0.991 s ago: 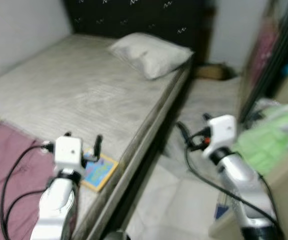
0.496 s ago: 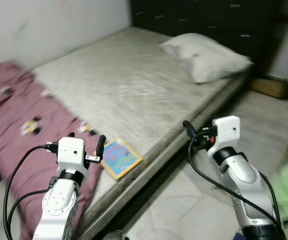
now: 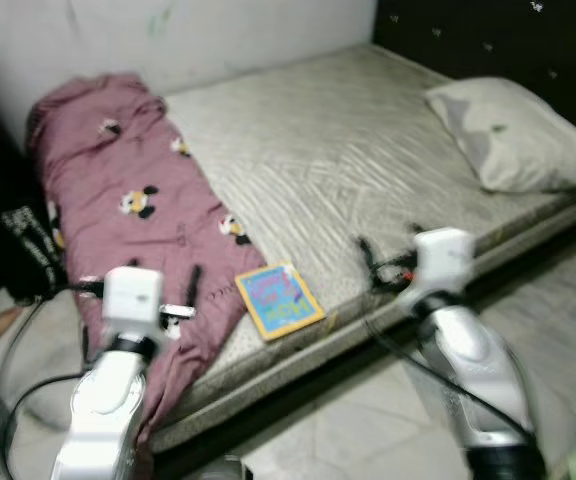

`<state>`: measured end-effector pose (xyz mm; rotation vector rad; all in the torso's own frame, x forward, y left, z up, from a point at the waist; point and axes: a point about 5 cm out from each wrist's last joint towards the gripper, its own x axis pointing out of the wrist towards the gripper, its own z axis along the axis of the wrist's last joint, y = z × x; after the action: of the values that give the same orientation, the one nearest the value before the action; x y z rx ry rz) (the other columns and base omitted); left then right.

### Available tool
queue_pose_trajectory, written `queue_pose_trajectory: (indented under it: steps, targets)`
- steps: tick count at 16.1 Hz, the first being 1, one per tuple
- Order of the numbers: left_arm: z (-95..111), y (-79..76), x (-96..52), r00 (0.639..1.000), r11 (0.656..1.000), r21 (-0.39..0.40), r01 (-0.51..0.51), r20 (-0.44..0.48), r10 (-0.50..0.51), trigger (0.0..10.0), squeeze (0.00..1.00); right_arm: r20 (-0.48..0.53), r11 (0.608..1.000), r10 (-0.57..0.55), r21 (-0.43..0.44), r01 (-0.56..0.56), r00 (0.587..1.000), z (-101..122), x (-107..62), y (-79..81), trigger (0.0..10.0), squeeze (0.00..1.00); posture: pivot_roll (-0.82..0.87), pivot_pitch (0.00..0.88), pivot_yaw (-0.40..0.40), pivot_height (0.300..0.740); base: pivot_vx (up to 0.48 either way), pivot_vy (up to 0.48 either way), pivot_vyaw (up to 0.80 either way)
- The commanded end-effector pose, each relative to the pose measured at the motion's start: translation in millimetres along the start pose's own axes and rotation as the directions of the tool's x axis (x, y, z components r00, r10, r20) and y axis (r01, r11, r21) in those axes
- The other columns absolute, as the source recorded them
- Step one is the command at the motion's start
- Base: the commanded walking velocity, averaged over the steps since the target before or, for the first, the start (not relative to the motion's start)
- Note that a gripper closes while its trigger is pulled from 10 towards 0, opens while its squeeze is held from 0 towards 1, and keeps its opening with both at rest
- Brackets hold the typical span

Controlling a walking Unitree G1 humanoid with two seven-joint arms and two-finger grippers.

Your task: Clean up the room

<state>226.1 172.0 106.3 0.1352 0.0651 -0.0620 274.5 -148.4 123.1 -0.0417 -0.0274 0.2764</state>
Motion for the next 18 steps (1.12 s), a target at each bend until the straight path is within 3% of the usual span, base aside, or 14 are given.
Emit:
queue_pose_trajectory:
  steps: [1, 16, 18]
  targets:
    - [3, -3.2, 0.7, 1.0, 1.0, -0.006, 0.014, 0.012, -0.014, 10.0, 0.0, 0.0, 1.0, -0.027, -0.016, 0.027, 1.0, 1, -2.6, -8.5, 10.0, 0.0, -0.06, 0.0, 0.039, 0.74, 0.0, 0.0, 0.79]
    - [4, -2.7, 3.5, 1.0, 1.0, 0.001, 0.011, 0.023, -0.011, 10.0, 0.0, 0.027, 0.994, -0.098, -0.041, 0.099, 0.995, 2, 0.5, -12.7, 10.0, 0.0, -0.05, 0.0, 0.031, 0.74, 0.0, 0.0, 0.79]
    - [7, -2.6, 4.1, 0.999, 1.0, -0.009, 0.027, 0.044, -0.027, 10.0, 0.0, 0.036, 0.99, -0.132, -0.042, 0.133, 0.991, 4, 3.7, -18.8, 10.0, 0.0, -0.06, 0.0, 0.038, 0.74, 0.0, 0.0, 0.0]
